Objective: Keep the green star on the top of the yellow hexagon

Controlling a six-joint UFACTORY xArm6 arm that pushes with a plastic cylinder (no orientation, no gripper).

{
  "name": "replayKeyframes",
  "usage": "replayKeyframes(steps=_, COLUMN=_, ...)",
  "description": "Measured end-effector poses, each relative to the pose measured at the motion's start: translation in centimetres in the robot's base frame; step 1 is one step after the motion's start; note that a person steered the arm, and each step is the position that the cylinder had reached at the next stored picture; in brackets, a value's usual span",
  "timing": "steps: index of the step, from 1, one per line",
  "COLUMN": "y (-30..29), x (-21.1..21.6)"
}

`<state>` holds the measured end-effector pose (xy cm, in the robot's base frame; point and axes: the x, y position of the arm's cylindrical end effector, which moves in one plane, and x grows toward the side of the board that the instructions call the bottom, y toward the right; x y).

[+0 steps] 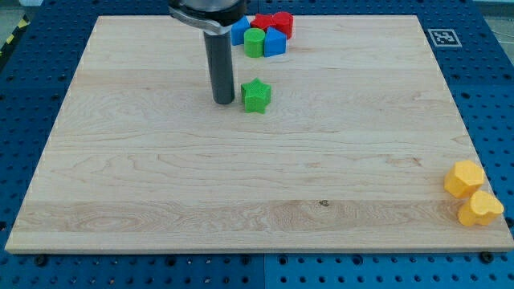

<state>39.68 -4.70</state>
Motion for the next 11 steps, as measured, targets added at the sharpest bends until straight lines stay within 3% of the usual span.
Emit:
replayKeyframes(steps=1, y=3.4, x=0.0)
replayKeyframes(steps=3, y=4.2, x=2.8)
replayKeyframes(steps=6, y=4.0, x=-0.2)
replayKeyframes(steps=8, y=7.0, x=0.8)
replayKeyframes(steps=9, y=4.5, x=-1.6)
replayKeyframes(steps=10, y=7.0, x=-3.0)
replayKeyframes(steps=11, y=9.5, x=-1.6)
